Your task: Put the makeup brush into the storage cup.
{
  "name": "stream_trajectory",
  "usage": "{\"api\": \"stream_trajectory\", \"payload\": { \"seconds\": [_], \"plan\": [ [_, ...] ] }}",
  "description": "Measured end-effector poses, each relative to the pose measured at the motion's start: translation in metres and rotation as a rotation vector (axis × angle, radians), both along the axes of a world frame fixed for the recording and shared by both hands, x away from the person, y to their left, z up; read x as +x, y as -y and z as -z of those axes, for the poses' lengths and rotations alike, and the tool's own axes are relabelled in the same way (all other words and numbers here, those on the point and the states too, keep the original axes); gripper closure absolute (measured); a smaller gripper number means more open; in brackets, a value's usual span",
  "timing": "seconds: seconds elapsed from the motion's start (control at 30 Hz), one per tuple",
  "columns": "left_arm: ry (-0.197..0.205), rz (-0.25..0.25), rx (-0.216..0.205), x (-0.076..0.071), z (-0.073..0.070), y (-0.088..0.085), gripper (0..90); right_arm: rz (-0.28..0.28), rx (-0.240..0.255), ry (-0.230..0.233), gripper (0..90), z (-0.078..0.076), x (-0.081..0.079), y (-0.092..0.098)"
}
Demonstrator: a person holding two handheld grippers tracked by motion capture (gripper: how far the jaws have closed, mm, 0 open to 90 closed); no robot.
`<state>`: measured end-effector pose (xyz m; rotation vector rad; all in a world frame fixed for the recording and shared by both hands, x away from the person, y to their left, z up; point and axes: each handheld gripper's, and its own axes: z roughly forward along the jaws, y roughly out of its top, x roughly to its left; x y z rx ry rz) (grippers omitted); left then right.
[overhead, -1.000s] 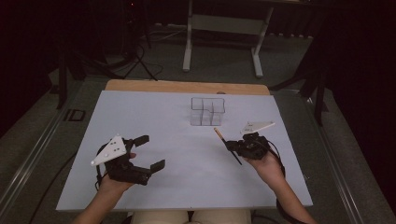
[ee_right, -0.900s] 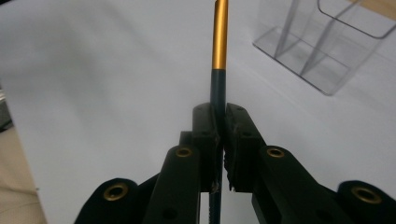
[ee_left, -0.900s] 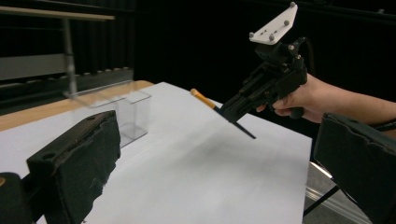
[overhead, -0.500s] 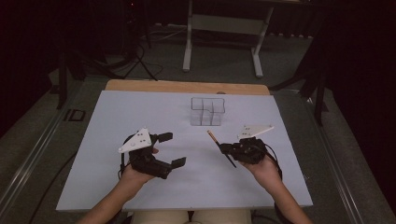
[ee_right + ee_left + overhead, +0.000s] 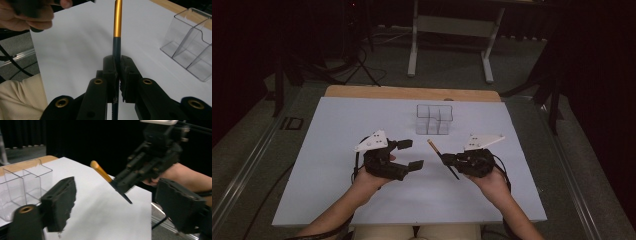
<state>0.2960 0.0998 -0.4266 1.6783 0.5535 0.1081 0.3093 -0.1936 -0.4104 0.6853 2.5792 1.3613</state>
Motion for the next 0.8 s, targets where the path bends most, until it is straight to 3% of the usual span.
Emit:
{"api": "stream_trajectory", "payload": {
  "seconds": [0.07, 0.17, 0.4, 0.6, 0.8],
  "plan": [
    [-0.010, 0.002, 0.002, 0.004, -0.001, 0.004, 22.8, -0.004, 0.001, 0.007, 83.6, -0.001, -0.001, -0.001],
    [-0.039, 0.020, 0.004, 0.010, -0.001, 0.009, 32.7, -0.012, 0.008, 0.013, 83.6, -0.002, -0.003, -0.002],
    [-0.058, 0.035, -0.020, 0.018, -0.001, 0.016, 54.8, -0.026, 0.031, 0.024, 83.6, -0.004, -0.004, 0.001],
    [-0.073, 0.053, -0.026, 0.023, 0.002, 0.019, 63.4, -0.049, 0.051, 0.040, 83.6, -0.007, -0.006, 0.001],
    [-0.076, 0.083, -0.060, 0.024, 0.001, 0.018, 70.3, -0.074, 0.058, 0.045, 83.6, -0.007, -0.008, -0.001]
  ]
}}
